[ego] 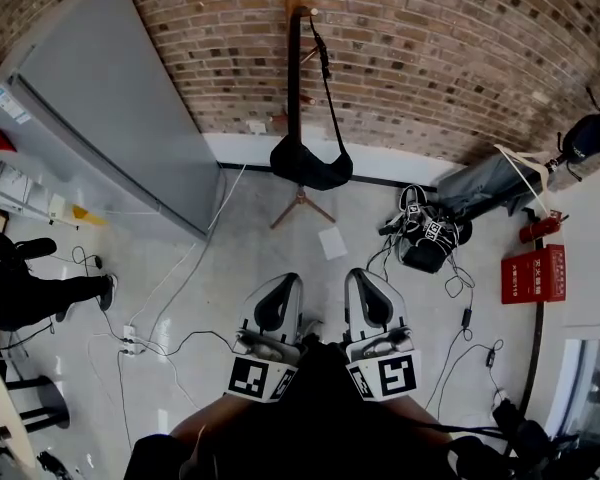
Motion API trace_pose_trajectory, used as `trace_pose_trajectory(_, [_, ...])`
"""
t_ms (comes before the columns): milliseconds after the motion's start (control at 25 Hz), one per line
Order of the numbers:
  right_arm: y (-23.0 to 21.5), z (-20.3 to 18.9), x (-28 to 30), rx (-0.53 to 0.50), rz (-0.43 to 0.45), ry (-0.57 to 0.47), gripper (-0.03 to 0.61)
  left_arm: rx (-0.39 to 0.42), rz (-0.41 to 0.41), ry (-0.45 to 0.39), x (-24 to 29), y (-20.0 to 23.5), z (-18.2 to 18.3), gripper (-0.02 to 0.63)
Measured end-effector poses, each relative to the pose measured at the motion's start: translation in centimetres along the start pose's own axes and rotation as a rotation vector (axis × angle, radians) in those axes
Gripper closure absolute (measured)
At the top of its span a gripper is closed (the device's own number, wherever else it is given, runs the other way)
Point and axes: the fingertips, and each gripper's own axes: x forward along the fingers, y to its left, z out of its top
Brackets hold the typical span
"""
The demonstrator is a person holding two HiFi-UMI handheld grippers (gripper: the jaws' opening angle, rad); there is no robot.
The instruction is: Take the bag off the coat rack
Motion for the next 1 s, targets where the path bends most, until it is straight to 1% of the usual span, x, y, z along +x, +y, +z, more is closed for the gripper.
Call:
trace_pose_trajectory(280, [-0.6,-0.5,-0.9,0.023,0.009,0.005,0.56,0.012,0.027,-0.007,-0.6,-1.0,-0.4,0.597])
trace_pose_trajectory(400, [-0.6,-0.6,-0.6,0.021,0.015,0.005,0.56,0.011,0.036,0.004,-0.4,-0.5,-0.7,0.597])
trace_pose_trajectory(640, [-1.2,-1.0,0.5,0.026,-0.006,0.008,0.56,-0.001,0.045,0.004,0.6,1.1,-0.8,0.597])
trace_pose_trajectory(760, [-1.6,-1.4,1.7,0.021,-0.022,0.022,0.56,-0.016,0.03,0.015,1.9,2.0,-1.3,0.597])
trace_pose_trajectory(1000, [-2.9,-1.3,4.7,-0.015,-0.068,0.041,0.56,-0.042,-0.039,0.021,5.6,3.3,-1.8,0.597])
